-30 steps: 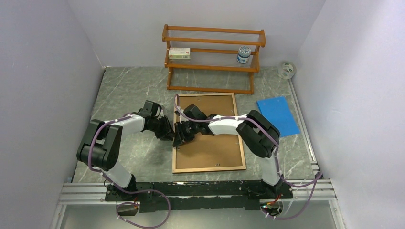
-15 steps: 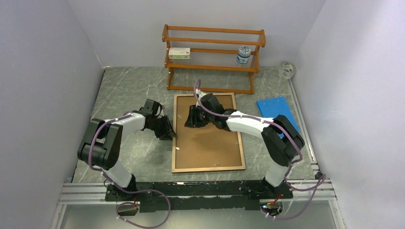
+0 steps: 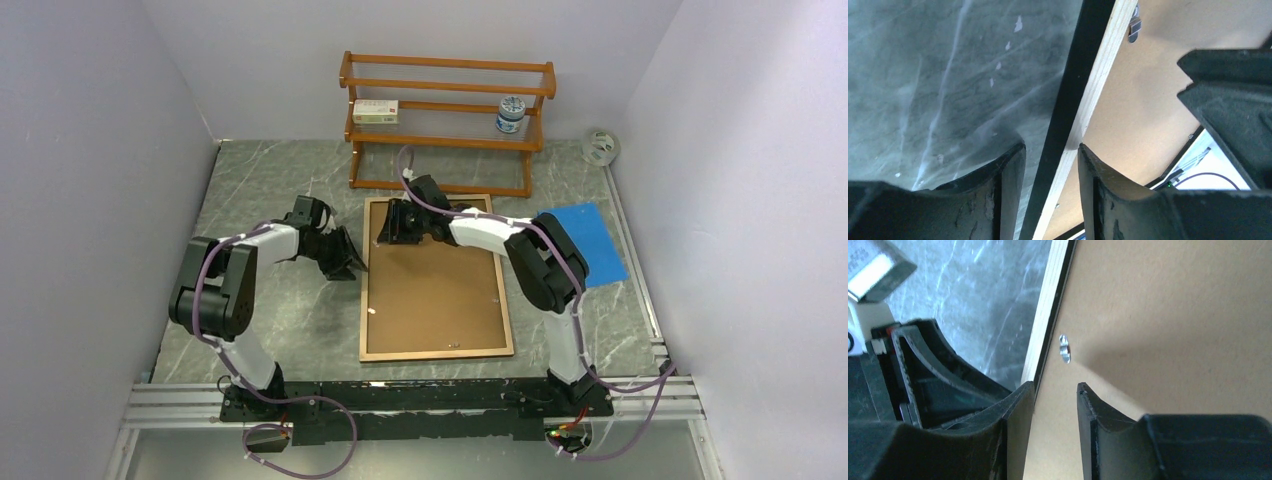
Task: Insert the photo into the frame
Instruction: Install the photo frame at the center of the board.
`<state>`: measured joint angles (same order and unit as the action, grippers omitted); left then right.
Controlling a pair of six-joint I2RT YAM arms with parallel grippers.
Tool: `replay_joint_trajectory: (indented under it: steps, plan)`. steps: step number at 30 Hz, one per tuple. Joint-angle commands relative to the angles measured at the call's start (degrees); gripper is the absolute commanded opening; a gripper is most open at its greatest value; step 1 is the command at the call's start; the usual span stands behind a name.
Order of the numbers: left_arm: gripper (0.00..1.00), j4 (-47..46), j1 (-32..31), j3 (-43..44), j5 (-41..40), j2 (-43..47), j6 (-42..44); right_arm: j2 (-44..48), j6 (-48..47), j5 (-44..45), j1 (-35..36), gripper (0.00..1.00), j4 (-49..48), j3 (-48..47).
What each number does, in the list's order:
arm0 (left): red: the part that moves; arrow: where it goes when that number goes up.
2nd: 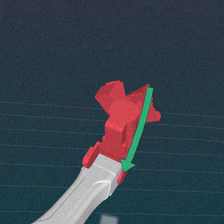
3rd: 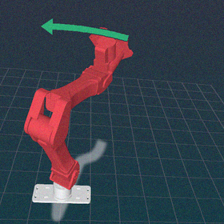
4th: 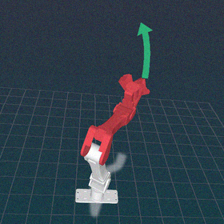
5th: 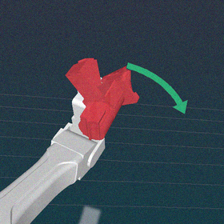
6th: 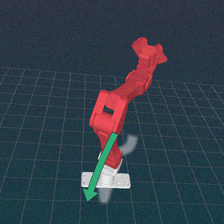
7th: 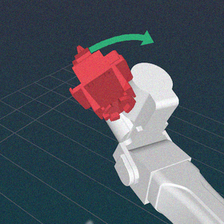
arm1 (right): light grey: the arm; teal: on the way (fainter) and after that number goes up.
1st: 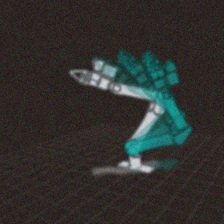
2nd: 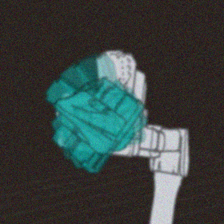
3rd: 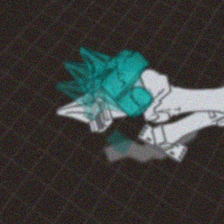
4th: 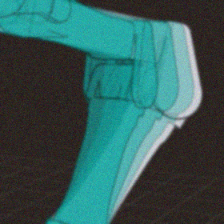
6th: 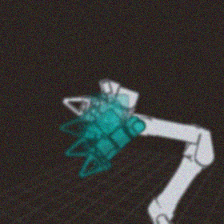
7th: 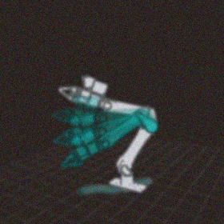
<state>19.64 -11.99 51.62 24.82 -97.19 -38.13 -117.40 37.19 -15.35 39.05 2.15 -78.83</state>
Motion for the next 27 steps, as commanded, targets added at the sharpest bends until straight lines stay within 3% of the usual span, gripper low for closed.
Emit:
replay_joint_trajectory:
  steps: [1, 13, 27]
  plan:
    - [0.47, -1.6, 0.2, 3.0, 3.4, -3.1, 1.7, -3.3, 1.4, -3.2, -1.6, 0.39, -1.6, -5.6]
    - [0.25, -0.3, 0.2, 6.4, 4.8, -7.4, 3.3, -10.9, -0.1, -8.4, -1.7, 0.3, -0.4, -11.0]
    - [0.21, 0.0, 0.2, 5.9, 4.5, -7.5, 3.2, -12.1, 3.3, -12.7, -1.6, 0.25, -4.4, -9.3]
